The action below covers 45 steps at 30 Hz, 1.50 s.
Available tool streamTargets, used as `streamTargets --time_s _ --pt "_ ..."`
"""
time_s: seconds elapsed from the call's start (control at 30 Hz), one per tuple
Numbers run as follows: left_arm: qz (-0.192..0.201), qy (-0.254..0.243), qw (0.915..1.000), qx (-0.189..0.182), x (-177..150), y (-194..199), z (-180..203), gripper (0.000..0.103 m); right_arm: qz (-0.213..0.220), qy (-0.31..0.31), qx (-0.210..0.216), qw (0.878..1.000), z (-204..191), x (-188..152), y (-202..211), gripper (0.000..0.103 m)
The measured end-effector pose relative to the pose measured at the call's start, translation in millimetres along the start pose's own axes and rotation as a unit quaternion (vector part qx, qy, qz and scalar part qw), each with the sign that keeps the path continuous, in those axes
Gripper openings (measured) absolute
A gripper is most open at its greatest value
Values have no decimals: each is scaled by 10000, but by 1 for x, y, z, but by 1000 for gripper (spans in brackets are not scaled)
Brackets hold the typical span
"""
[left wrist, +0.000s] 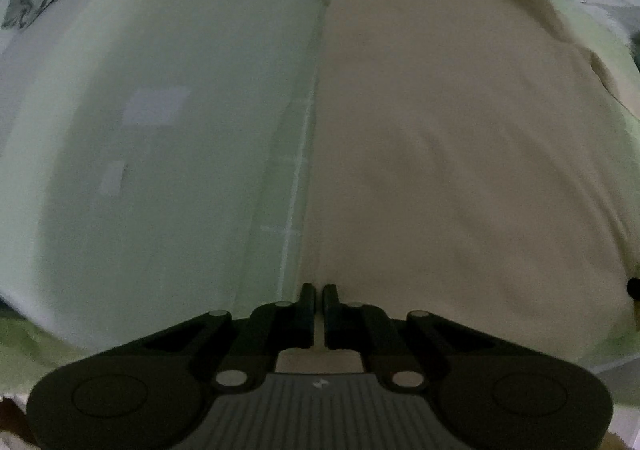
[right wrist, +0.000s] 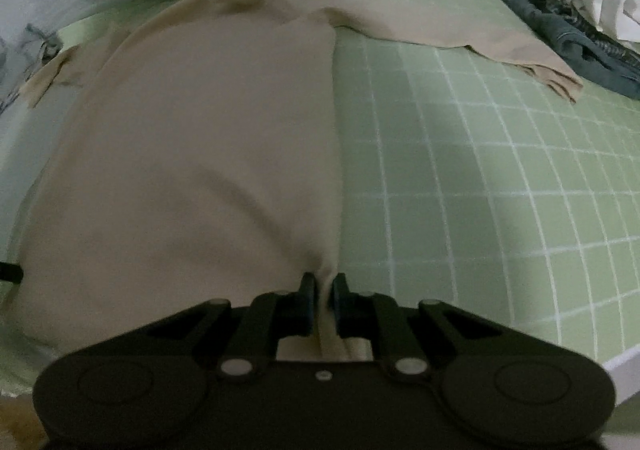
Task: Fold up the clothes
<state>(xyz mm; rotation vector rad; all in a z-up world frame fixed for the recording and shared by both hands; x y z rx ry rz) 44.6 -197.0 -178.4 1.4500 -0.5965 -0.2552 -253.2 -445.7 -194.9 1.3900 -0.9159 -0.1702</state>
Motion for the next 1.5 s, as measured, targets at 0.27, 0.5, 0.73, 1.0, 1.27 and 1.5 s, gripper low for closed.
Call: streamTargets --time_s 0.27,0.5,0.73,1.0,1.27,1.5 --pt "378 203 9991 44 -2 16 9 30 64 -185 165 9997 6 -2 5 40" --pt "879 -37 9961 -2 14 23 46 75 415 -408 166 9982 35 20 2 90" --pt "750 -325 9966 -132 41 0 97 81 442 -568 -64 9974 80 40 -15 103" --pt "597 -529 9967 -112 85 -23 149 81 716 -1277 -752 9864 157 78 -38 103" --pt "271 -906 9954 171 112 -50 171 91 1228 -1859 -1300 9662 228 125 -54 103" --pt "28 -719 9974 46 119 -61 169 103 1274 -1314 -1482 9719 247 153 -71 103"
Point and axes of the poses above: each gripper's, at about its wrist camera, not at the fingertips, and y roughly against the way its jaws point, z to its right, x to its top, the point moved 1 cm from there along -y, roughly the way its jaws point, and after that the axes turned 1 degree about -y, right-handed, at the moved point
